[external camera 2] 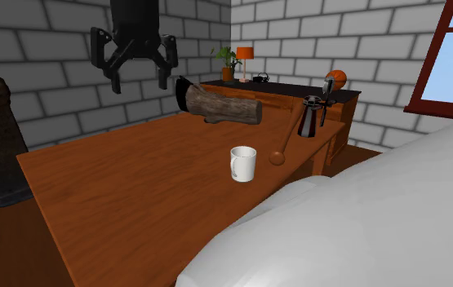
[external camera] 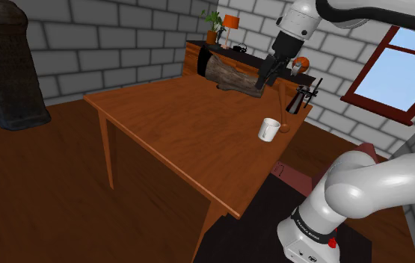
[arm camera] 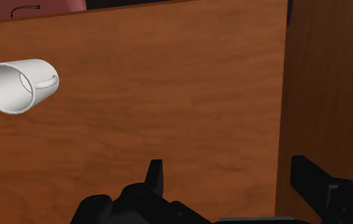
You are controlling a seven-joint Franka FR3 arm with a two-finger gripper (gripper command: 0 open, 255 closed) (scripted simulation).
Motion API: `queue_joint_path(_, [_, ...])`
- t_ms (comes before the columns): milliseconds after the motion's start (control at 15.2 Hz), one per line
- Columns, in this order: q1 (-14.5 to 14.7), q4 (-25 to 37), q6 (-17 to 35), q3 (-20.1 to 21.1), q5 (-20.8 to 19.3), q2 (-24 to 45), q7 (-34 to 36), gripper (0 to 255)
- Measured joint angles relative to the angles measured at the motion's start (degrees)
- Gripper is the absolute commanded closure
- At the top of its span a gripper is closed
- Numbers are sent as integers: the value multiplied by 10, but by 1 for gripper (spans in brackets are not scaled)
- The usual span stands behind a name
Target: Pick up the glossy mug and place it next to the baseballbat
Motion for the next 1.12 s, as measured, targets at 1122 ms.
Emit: queue_joint_path(1122, [-44, -89, 128, -185, -90, 64, -225, 0])
